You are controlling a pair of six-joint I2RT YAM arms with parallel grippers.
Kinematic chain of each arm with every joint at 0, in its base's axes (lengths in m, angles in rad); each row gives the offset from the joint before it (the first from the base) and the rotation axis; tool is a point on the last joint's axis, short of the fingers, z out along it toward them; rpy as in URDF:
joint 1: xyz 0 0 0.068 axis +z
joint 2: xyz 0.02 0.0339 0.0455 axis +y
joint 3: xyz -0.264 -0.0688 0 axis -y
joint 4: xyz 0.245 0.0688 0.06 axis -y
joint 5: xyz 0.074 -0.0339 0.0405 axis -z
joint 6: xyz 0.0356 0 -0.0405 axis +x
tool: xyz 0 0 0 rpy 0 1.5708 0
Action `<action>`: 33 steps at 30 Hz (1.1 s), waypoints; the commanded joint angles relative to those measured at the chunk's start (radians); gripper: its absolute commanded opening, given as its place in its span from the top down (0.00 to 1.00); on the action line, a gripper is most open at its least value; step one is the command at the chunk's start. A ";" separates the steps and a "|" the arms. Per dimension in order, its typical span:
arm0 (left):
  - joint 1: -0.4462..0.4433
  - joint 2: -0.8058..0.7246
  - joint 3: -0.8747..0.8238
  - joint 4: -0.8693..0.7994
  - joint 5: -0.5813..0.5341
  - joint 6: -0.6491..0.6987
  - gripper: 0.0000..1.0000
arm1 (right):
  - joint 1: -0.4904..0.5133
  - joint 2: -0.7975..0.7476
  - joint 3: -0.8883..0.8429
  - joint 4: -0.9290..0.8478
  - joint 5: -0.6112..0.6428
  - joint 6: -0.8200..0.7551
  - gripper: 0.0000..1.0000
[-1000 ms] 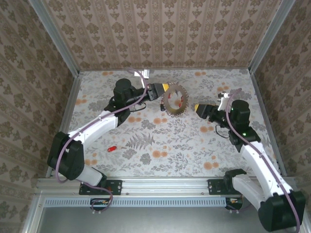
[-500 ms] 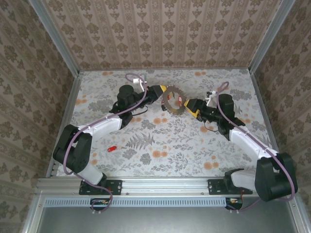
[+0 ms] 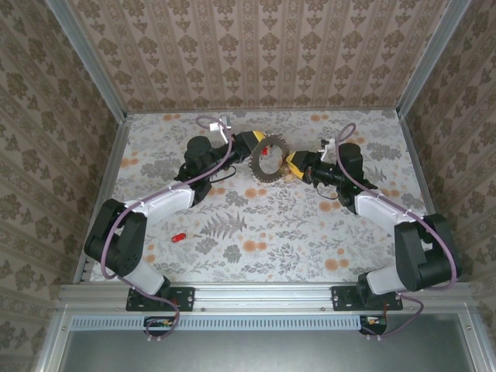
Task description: Put the keys on the keyring
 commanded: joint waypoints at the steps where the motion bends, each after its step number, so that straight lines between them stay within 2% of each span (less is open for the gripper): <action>1: 0.002 -0.014 0.004 0.073 -0.005 -0.021 1.00 | 0.005 0.005 0.041 0.125 -0.032 0.039 0.69; 3: 0.001 -0.013 0.001 0.067 -0.006 -0.016 1.00 | 0.006 0.003 0.045 0.144 -0.032 0.036 0.83; 4: 0.001 -0.010 -0.003 0.061 -0.008 -0.016 1.00 | 0.006 0.001 0.045 0.152 -0.031 0.033 0.86; 10: 0.002 0.005 -0.010 0.063 -0.016 -0.031 1.00 | 0.006 -0.012 0.050 0.112 -0.028 -0.016 0.87; 11: 0.002 0.008 -0.011 0.066 -0.022 -0.035 1.00 | 0.006 -0.016 0.053 0.096 -0.026 -0.029 0.85; 14: 0.002 0.007 -0.017 0.063 -0.047 -0.051 1.00 | 0.006 -0.034 0.071 -0.058 0.008 -0.111 0.73; 17: 0.006 0.000 -0.031 0.068 -0.089 -0.082 1.00 | 0.006 -0.073 0.060 -0.148 0.035 -0.162 0.52; 20: 0.007 -0.002 -0.044 0.069 -0.126 -0.098 1.00 | 0.008 -0.092 0.038 -0.179 0.034 -0.157 0.41; 28: 0.007 0.000 -0.045 0.082 -0.162 -0.132 1.00 | 0.053 -0.134 -0.037 -0.080 0.069 -0.072 0.37; 33: 0.005 0.003 -0.040 0.091 -0.150 -0.142 1.00 | 0.057 -0.109 -0.022 0.021 0.052 -0.052 0.45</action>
